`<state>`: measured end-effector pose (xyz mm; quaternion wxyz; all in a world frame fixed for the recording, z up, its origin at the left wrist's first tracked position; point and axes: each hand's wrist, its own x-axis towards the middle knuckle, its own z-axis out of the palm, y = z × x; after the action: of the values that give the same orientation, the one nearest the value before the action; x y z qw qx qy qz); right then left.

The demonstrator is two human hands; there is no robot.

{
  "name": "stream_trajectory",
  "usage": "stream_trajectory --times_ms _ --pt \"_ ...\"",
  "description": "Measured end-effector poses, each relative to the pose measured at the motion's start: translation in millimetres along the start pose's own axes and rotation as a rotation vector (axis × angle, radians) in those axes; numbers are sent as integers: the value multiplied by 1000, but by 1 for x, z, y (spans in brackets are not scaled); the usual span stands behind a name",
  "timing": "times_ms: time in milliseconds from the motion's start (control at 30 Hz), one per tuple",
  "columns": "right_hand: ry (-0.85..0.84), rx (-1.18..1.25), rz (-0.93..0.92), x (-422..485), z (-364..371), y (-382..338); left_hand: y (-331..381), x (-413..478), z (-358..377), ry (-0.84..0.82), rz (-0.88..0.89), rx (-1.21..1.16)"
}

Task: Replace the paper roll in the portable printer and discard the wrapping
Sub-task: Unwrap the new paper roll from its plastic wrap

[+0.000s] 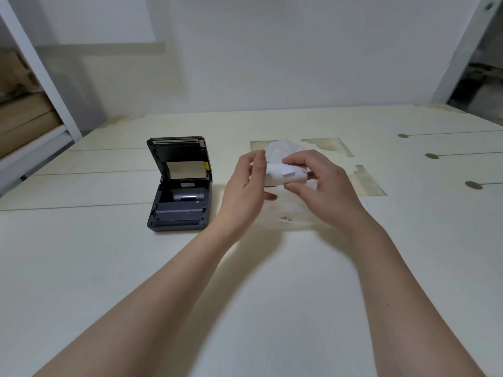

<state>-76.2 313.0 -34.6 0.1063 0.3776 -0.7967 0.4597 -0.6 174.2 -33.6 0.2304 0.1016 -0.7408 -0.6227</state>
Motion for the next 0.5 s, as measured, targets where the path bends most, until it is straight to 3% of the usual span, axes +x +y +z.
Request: stream_trajectory --times_ms 100,500 --pt "7 22 17 0 1 1 -1 2 -1 -2 1 -84" --pt "34 71 -13 0 3 6 -6 -3 -2 33 9 -41"
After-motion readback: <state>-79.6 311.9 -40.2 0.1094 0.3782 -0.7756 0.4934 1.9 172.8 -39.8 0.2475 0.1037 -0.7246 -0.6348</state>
